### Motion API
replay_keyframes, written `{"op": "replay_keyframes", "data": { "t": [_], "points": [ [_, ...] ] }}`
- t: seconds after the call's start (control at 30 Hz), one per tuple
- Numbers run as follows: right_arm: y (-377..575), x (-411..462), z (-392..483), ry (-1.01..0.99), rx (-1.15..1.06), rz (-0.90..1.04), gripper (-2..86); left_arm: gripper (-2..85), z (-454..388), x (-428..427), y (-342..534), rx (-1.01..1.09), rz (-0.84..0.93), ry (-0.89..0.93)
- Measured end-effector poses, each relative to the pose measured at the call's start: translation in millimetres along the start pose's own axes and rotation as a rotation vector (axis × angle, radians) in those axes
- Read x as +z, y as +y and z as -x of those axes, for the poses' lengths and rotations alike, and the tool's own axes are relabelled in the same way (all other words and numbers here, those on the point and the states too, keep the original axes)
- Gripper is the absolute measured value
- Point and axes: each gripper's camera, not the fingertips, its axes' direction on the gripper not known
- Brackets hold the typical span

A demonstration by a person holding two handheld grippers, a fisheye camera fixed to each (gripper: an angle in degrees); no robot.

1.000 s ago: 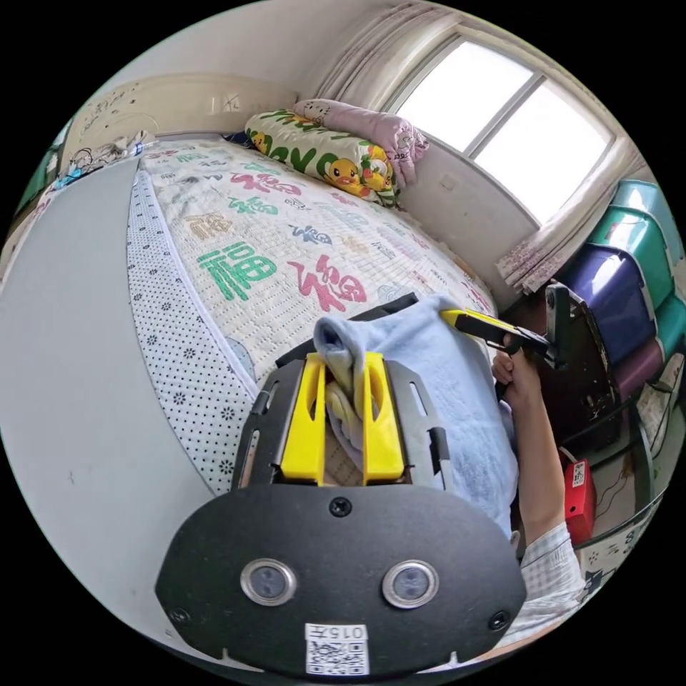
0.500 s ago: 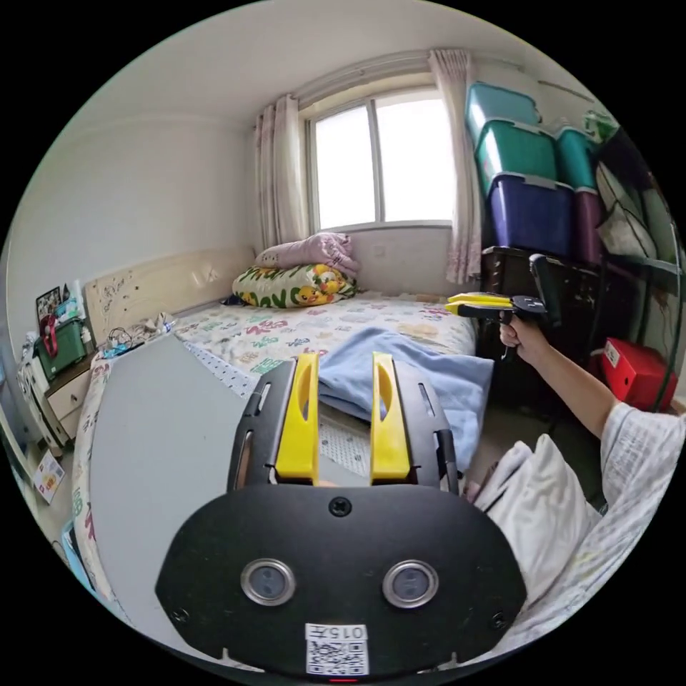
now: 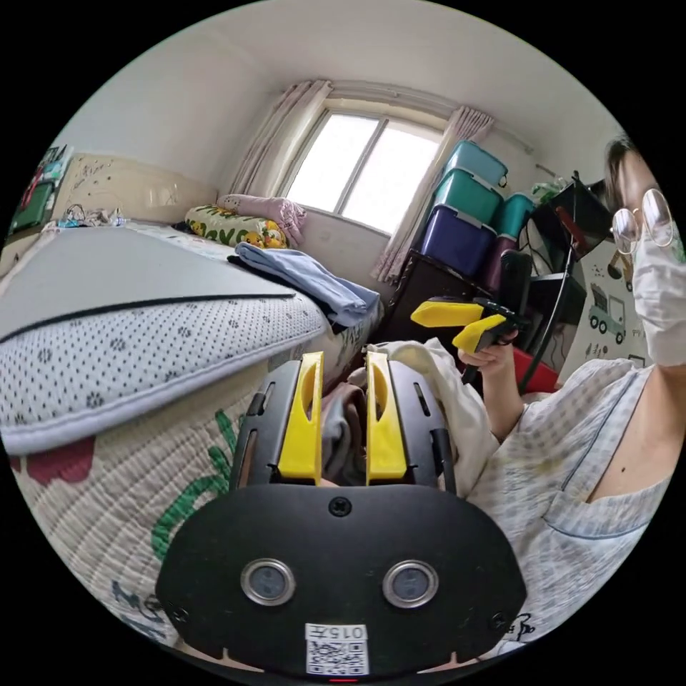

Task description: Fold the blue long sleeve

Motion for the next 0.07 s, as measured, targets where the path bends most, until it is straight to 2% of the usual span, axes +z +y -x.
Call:
{"op": "replay_keyframes", "data": {
  "t": [0.07],
  "points": [
    [-1.6, 31.1, 11.8, 0.032, 0.022, 0.118, 13.1, 9.3, 1.1, -5.9, 15.3, -0.036, -0.021, 0.024]
  ]
}}
